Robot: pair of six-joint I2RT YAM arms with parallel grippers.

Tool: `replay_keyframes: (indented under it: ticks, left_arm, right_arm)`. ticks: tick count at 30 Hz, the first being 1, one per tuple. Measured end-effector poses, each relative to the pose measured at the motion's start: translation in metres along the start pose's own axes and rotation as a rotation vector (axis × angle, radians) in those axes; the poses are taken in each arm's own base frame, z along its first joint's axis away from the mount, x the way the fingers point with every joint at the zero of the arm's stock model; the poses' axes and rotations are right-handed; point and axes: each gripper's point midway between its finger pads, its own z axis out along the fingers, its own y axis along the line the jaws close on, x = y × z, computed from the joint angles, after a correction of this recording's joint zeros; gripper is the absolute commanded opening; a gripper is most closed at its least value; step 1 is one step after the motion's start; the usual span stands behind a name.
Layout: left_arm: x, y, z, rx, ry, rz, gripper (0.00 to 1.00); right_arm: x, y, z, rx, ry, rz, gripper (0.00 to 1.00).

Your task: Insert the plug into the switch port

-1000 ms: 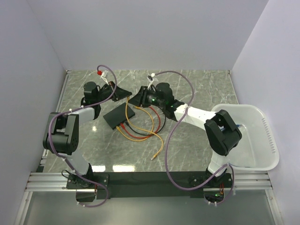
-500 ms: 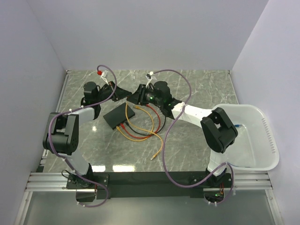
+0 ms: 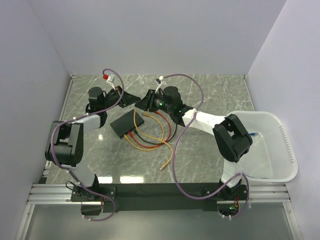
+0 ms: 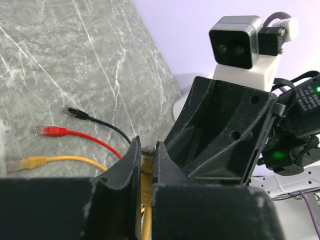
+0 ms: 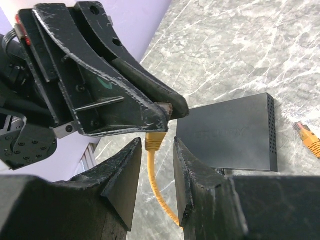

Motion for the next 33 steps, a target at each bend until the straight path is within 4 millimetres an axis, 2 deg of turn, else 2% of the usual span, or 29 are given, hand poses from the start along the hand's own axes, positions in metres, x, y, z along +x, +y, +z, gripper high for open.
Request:
replay_keyframes:
  ticks: [7,17,25,28,29,31,32,33]
  left_arm:
    - [-0.002,-0.003,0.0,0.012,-0.008,-0.004,0.01]
    - [-0.005,-0.006,0.0,0.022,-0.018,-0.004,0.0]
    - [-0.007,-0.004,-0.001,0.016,-0.035,0.003,0.01]
    - [-0.007,-0.004,-0.001,0.014,-0.035,0.003,0.11]
    - [-0.007,-0.003,-0.001,0.01,-0.035,0.002,0.19]
    - [-0.005,0.001,-0.001,-0.006,-0.033,-0.002,0.26]
    - [-0.005,0.003,-0.001,-0.012,-0.031,-0.004,0.35]
    - [-0.004,0.005,-0.002,-0.023,-0.028,-0.009,0.38]
  right_arm:
    - [-0.002,0.001,0.001,-0.002,-0.005,-0.002,0.37]
    - [-0.008,0.004,0.004,-0.009,-0.019,-0.007,0.27]
    - [-0.008,0.003,0.006,-0.01,-0.018,0.005,0.1]
    - [-0.007,0.003,0.006,-0.008,-0.016,0.004,0.0]
    - [-0.007,0.002,0.006,-0.007,-0.015,-0.003,0.0]
    - [-0.006,0.001,0.005,-0.001,-0.011,-0.018,0.0]
    - [-0.004,-0.002,0.003,0.01,-0.009,-0.03,0.0]
    - [-0.002,-0.004,-0.001,0.024,-0.005,-0.044,0.0]
